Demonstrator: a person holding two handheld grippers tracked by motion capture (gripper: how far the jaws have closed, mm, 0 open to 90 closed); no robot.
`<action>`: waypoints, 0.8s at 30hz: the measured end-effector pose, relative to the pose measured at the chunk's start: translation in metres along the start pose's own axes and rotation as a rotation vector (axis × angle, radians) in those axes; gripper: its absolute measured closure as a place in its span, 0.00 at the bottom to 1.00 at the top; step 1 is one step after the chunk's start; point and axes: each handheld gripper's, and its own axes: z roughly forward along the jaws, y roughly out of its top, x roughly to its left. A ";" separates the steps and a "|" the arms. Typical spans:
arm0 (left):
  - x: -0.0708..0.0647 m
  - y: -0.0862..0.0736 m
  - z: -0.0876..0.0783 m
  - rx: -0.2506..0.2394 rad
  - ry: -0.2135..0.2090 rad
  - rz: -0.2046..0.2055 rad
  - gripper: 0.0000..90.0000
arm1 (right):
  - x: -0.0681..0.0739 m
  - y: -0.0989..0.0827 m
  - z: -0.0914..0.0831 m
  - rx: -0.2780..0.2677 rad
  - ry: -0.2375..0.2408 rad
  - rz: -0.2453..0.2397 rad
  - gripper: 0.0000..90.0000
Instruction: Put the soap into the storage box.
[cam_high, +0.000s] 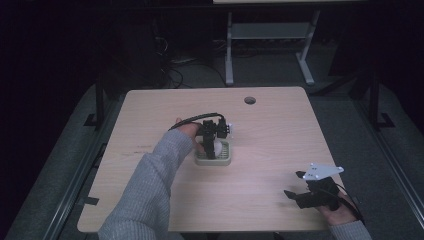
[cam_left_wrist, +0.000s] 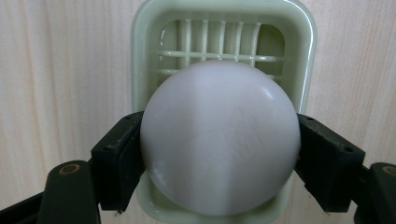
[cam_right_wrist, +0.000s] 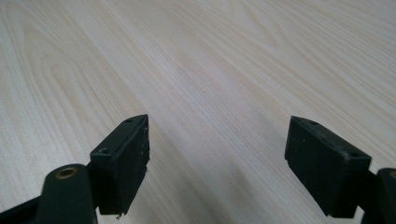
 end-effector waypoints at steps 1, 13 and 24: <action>0.000 0.000 0.000 -0.003 0.002 0.000 0.26 | 0.000 0.000 0.000 0.000 0.000 0.000 0.24; -0.002 -0.001 -0.007 -0.026 0.012 -0.014 0.26 | 0.001 0.001 0.001 0.003 0.002 -0.002 0.24; -0.001 0.000 -0.006 -0.017 0.014 -0.009 0.26 | 0.000 0.000 0.001 0.001 0.003 -0.005 0.24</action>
